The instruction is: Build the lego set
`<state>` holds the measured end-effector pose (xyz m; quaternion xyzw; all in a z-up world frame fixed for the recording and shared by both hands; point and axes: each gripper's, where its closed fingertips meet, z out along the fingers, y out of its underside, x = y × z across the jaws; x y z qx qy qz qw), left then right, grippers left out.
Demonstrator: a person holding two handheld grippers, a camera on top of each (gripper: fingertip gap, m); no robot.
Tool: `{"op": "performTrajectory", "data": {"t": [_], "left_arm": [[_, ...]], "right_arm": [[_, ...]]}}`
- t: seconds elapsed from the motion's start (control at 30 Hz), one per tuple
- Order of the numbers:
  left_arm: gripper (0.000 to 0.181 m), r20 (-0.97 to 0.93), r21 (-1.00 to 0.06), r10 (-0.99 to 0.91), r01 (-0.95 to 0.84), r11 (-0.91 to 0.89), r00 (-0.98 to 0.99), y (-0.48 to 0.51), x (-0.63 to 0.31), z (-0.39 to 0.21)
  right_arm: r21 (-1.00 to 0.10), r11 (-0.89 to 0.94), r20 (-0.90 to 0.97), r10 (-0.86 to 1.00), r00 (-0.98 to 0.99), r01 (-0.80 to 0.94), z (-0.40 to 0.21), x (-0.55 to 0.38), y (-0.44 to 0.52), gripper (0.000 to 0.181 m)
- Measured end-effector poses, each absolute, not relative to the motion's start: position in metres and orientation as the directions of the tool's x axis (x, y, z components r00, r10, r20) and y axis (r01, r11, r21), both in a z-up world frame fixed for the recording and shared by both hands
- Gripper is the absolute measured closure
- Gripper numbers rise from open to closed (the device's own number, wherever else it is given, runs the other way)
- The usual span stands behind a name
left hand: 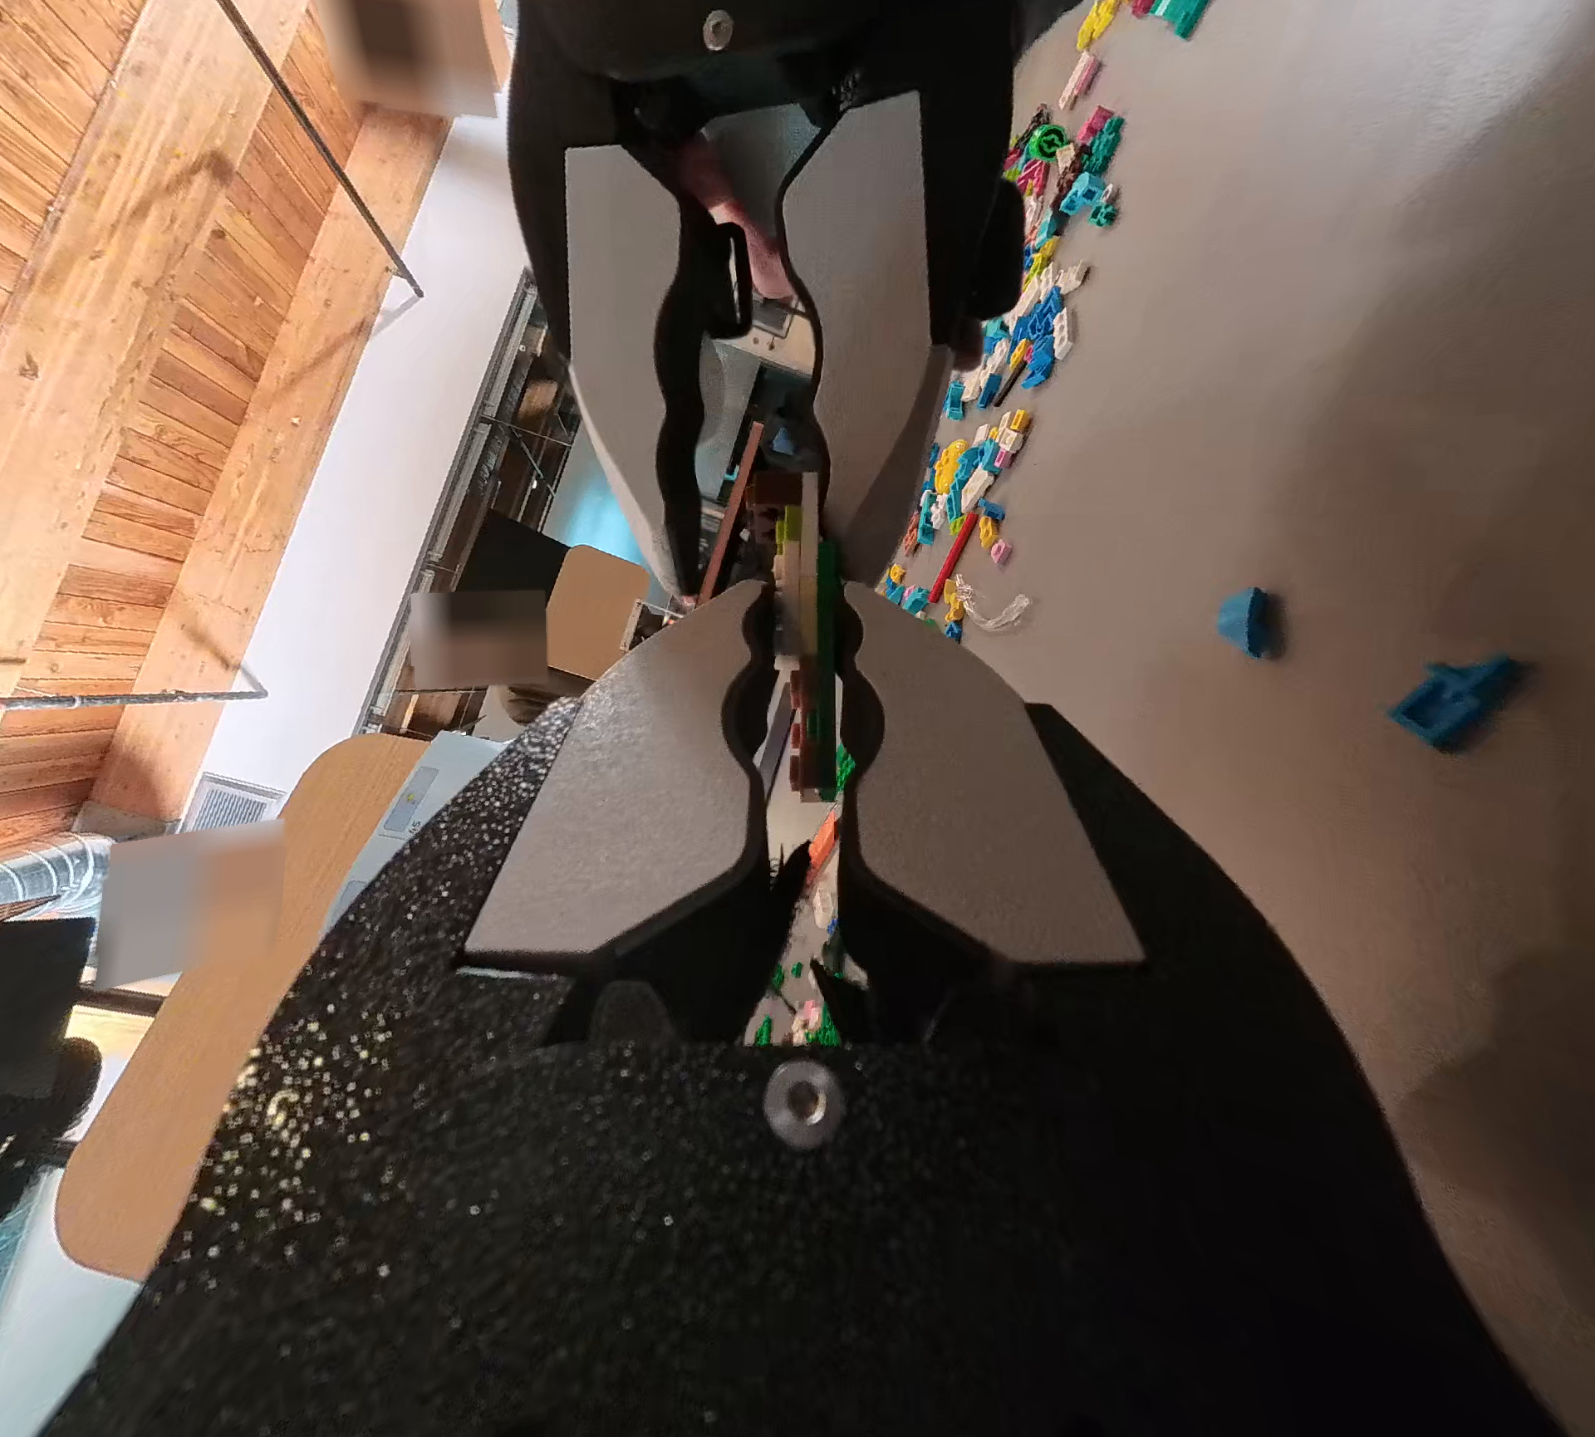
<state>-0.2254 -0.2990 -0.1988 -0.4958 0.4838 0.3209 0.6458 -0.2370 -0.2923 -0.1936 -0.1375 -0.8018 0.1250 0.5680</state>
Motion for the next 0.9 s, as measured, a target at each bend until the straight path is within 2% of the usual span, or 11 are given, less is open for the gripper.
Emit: {"op": "performTrajectory", "data": {"t": [0.1, 0.23, 0.3, 0.43, 0.53, 0.57, 0.63, 0.67, 0.77, 0.9], "left_arm": [[0.169, -0.939, -0.343, -0.080, -0.893, 0.291, 0.334, -0.298, -0.227, -0.201], [0.170, -0.932, -0.361, -0.087, -0.884, 0.296, 0.352, -0.298, -0.228, -0.200], [0.169, -0.930, -0.366, -0.103, -0.885, 0.289, 0.351, -0.298, -0.228, -0.202], [0.169, -0.927, -0.375, -0.113, -0.886, 0.272, 0.357, -0.296, -0.231, -0.204], [0.169, -0.933, -0.358, -0.109, -0.900, 0.248, 0.342, -0.293, -0.233, -0.207], [0.169, -0.934, -0.356, -0.106, -0.901, 0.247, 0.340, -0.293, -0.232, -0.207], [0.169, -0.938, -0.347, -0.097, -0.907, 0.238, 0.334, -0.292, -0.234, -0.208], [0.169, -0.937, -0.349, -0.098, -0.908, 0.230, 0.335, -0.291, -0.235, -0.209], [0.170, -0.927, -0.375, -0.105, -0.901, 0.216, 0.361, -0.289, -0.237, -0.209], [0.169, -0.930, -0.367, -0.106, -0.912, 0.185, 0.353, -0.281, -0.239, -0.210]], "right_arm": [[-0.311, 0.949, 0.898, 0.314, -0.309, 0.058, -0.193, -0.234, -0.294, 0.146], [-0.229, 0.973, 0.922, 0.229, -0.311, 0.036, -0.196, -0.231, -0.298, 0.164], [-0.177, 0.983, 0.933, 0.182, -0.310, 0.047, -0.198, -0.231, -0.297, 0.166], [-0.177, 0.982, 0.935, 0.190, -0.301, 0.070, -0.200, -0.234, -0.295, 0.166], [-0.278, 0.957, 0.914, 0.290, -0.284, 0.084, -0.203, -0.236, -0.291, 0.165], [-0.321, 0.942, 0.906, 0.335, -0.259, 0.097, -0.201, -0.236, -0.288, 0.159], [-0.419, 0.896, 0.877, 0.441, -0.189, 0.144, -0.197, -0.233, -0.275, 0.132], [-0.481, 0.862, 0.854, 0.502, -0.140, 0.160, -0.193, -0.229, -0.267, 0.125], [-0.660, 0.737, 0.747, 0.665, 0.019, 0.147, -0.182, -0.210, -0.241, 0.123], [-0.831, 0.553, 0.552, 0.803, 0.224, 0.064, -0.172, -0.182, -0.202, 0.123]]}}
